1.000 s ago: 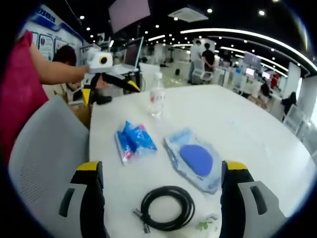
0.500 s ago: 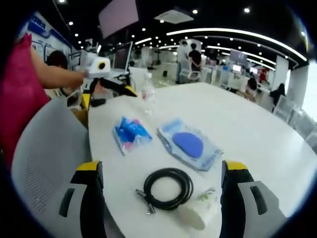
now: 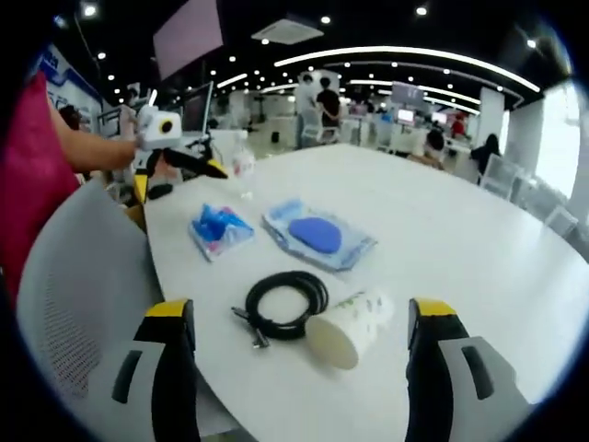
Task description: Arrange the tabletop items into an orderly group along one side of the table until the central work area is clear of visible clutter.
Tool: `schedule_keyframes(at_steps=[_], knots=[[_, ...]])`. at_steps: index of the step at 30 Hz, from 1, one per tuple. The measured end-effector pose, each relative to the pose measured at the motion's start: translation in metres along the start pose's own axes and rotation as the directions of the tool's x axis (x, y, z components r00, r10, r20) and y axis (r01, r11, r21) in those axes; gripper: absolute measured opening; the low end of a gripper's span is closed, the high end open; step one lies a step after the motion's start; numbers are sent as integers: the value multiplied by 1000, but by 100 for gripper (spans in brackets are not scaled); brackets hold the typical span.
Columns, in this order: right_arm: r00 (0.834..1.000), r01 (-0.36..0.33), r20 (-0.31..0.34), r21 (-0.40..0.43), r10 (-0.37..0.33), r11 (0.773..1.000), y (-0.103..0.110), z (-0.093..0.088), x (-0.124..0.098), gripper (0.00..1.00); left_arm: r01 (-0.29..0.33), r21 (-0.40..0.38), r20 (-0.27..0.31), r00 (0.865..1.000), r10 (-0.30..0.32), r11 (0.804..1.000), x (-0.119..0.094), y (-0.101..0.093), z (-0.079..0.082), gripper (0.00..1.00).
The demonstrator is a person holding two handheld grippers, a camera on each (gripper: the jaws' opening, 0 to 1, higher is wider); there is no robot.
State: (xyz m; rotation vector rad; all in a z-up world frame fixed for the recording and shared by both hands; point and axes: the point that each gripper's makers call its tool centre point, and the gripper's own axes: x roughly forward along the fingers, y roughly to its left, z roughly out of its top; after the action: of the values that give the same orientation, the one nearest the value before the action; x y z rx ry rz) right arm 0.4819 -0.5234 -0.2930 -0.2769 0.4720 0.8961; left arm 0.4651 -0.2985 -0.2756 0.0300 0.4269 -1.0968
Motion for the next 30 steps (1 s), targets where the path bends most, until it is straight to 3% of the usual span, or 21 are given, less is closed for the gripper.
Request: schedule_keyframes(at_steps=[13, 23, 30], knots=[[995, 99, -6, 114, -99, 989, -30, -41, 0, 73, 4, -8, -13, 1000, -4, 1000, 10, -5, 0, 98], [985, 170, -18, 160, -169, 972, -44, -63, 9, 41, 2, -11, -34, 999, -3, 1000, 11, -3, -4, 97], [984, 179, -22, 197, -178, 964, -49, -70, 17, 31, 4, -12, -37, 999, -5, 1000, 13, -2, -4, 95]])
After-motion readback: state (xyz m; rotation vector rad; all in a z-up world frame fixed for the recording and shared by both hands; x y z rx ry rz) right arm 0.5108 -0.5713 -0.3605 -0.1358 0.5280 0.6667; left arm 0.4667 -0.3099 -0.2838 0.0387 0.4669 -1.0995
